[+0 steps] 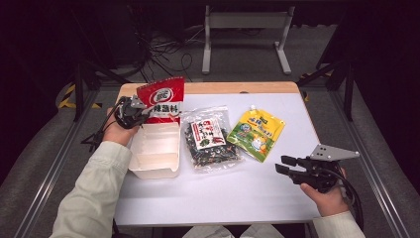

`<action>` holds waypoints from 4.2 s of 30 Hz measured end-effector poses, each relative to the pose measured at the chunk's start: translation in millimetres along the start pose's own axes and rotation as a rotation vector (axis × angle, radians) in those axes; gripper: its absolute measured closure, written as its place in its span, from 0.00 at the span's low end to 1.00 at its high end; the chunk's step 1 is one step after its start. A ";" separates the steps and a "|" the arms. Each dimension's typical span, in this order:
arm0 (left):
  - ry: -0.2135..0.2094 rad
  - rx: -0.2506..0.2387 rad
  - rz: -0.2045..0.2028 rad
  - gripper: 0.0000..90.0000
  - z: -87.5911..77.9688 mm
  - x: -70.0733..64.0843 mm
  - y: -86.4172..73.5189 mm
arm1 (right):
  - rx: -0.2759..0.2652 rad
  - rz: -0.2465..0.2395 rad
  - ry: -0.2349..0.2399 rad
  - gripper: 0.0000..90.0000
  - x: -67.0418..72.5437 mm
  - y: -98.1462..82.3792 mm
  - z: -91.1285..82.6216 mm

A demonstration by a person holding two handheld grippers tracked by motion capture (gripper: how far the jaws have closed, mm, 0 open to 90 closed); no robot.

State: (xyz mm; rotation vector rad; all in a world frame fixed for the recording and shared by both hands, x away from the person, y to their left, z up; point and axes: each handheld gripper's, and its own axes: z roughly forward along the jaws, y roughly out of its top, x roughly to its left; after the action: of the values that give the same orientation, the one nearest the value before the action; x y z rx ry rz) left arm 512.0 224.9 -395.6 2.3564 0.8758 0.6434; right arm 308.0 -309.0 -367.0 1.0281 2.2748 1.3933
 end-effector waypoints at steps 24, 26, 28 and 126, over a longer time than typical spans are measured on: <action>-0.059 -0.313 -0.267 0.49 -80.7 -14.9 -28.0 | 0.040 -0.005 -0.029 0.64 -13.9 19.3 15.7; -0.074 -0.340 -0.262 0.49 -87.2 -21.4 -30.0 | 0.044 -0.004 -0.025 0.64 -15.7 22.2 18.0; -0.094 -0.362 -0.251 0.48 -94.0 -30.1 -31.4 | 0.051 -0.006 -0.024 0.63 -17.1 25.1 21.3; -0.154 -0.387 -0.292 0.47 -152.9 -96.1 -107.2 | 0.303 0.284 -0.026 1.00 -57.0 112.8 221.9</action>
State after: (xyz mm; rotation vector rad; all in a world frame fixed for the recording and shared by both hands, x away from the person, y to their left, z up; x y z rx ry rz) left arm 309.4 275.3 -373.0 1.8619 0.9104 0.4558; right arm 521.8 -170.6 -386.6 1.5048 2.4444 1.1398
